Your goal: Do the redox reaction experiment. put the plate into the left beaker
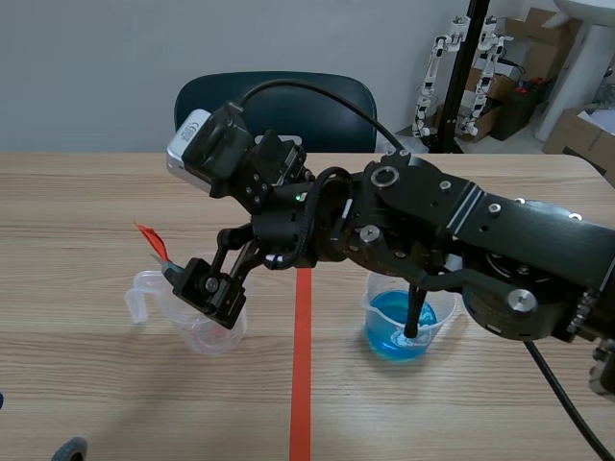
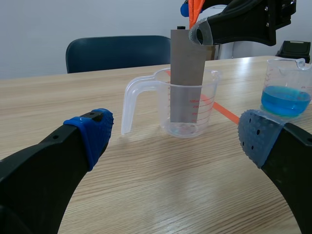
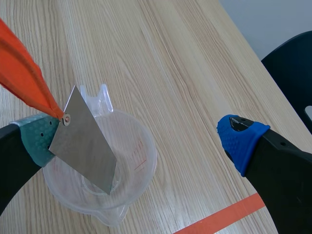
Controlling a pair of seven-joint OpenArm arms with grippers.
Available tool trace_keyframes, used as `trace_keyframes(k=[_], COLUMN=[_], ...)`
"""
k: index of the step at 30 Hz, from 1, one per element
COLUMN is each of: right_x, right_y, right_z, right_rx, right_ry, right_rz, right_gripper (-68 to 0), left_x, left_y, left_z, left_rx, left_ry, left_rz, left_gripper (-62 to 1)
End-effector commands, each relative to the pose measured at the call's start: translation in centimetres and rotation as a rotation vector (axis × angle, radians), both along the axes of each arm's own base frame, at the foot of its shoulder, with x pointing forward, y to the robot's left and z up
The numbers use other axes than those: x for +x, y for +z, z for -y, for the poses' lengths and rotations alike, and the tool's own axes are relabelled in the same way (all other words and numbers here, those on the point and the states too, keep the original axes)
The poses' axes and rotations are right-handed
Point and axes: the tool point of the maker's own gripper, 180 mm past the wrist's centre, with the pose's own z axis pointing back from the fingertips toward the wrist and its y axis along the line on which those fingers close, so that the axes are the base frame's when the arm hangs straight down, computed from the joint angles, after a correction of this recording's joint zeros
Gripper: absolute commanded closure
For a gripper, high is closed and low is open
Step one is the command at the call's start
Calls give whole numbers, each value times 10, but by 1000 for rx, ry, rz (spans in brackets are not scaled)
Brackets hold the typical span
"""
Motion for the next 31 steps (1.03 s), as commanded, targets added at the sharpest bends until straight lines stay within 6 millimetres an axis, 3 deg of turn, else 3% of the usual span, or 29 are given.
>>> trace_keyframes(k=[1,31], right_x=[3,-1], right_y=[15,11], right_z=[-5,-5], right_rx=[31,31], right_ry=[10,10], right_rz=[29,14], right_gripper=[-679,-679], left_x=[-2,-2], left_y=[4,4], left_z=[-3,-3], left_rx=[-5,-5], left_ry=[5,5], left_rz=[12,12], left_gripper=[-540,-540])
